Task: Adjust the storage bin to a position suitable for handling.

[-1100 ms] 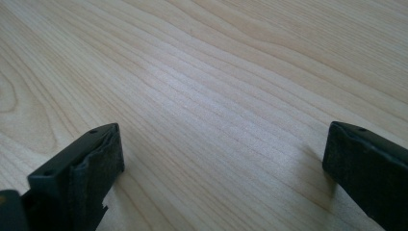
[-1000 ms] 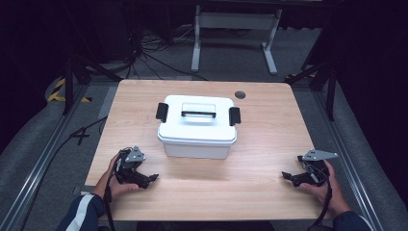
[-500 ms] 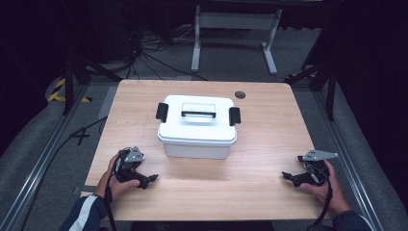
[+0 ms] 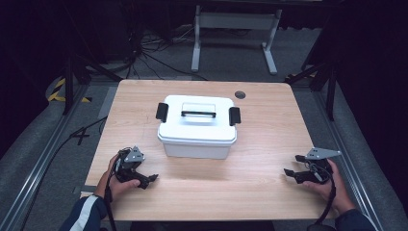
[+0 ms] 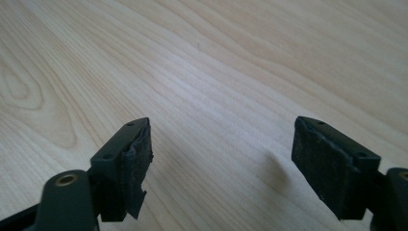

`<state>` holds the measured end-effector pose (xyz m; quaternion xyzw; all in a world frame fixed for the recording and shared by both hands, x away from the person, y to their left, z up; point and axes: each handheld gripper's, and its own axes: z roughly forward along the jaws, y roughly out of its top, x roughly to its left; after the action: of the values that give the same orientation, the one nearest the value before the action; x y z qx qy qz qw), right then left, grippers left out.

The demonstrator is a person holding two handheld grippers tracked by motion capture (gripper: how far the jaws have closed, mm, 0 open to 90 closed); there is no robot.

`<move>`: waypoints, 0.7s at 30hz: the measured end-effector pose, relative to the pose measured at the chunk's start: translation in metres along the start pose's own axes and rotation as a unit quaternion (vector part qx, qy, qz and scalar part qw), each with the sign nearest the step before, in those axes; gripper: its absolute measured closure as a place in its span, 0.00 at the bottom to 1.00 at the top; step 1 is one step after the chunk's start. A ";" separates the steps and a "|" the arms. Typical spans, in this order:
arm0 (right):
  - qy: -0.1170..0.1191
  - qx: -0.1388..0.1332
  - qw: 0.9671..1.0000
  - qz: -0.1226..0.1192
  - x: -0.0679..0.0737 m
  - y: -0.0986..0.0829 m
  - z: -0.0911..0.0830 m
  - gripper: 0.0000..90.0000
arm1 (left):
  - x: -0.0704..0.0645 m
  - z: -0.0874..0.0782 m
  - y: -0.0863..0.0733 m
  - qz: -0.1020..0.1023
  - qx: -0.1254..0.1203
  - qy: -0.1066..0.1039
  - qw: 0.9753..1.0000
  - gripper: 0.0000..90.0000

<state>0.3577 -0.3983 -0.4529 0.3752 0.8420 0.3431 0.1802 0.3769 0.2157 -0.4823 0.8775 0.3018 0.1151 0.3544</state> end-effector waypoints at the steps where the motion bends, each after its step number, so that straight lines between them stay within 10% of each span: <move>1: 0.001 -0.002 1.000 -0.003 0.000 0.004 -0.002 0.26 | 0.000 0.000 0.000 0.000 0.000 0.000 1.000 0.01; 21: 0.008 -0.004 0.992 -0.127 0.016 0.129 -0.038 0.29 | 0.000 0.000 0.000 -0.002 0.001 0.000 1.000 0.01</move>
<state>0.3913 -0.3403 -0.3355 0.2614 0.8830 0.3241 0.2168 0.3765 0.2157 -0.4823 0.8775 0.3034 0.1138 0.3537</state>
